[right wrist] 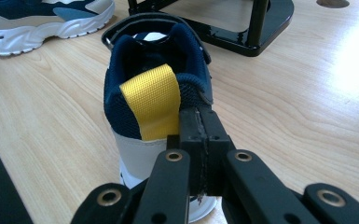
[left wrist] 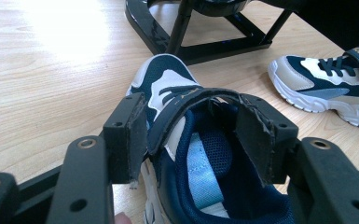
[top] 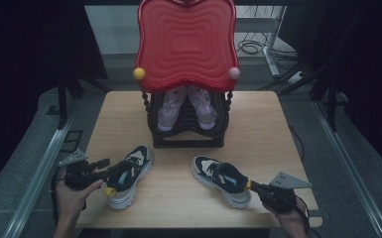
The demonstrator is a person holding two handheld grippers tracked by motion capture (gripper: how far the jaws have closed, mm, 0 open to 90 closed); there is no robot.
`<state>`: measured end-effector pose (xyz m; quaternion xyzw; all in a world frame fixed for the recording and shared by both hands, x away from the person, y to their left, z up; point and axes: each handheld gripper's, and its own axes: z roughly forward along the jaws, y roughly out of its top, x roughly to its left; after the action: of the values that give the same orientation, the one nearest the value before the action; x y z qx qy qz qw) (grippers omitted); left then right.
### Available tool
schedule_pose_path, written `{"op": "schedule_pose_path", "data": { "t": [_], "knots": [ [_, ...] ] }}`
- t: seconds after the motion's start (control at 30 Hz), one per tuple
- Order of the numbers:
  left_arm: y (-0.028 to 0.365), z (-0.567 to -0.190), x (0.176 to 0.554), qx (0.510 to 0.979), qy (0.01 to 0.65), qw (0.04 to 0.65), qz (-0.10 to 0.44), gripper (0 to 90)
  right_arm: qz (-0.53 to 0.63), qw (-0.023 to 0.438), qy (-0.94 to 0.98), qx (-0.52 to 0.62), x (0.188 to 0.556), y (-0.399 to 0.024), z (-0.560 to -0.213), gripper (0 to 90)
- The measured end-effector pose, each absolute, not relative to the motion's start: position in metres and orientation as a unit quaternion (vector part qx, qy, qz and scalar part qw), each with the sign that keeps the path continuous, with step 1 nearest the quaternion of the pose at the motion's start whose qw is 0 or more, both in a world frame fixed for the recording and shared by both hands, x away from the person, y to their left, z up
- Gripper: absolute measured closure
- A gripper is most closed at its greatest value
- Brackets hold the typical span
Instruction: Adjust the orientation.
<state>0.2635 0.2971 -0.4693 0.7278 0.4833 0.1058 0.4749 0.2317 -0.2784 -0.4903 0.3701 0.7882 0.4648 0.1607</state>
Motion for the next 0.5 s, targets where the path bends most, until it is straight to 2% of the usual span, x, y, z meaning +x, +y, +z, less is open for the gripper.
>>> {"op": "schedule_pose_path", "data": {
  "t": [0.5],
  "knots": [
    [0.2963, -0.4696, 0.2637, 0.729, 0.483, 0.474, 0.105, 43.4, 0.470, 0.147, 0.792, 0.361, 0.2236, -0.2701, -0.4914, 89.9]
  ]
}}
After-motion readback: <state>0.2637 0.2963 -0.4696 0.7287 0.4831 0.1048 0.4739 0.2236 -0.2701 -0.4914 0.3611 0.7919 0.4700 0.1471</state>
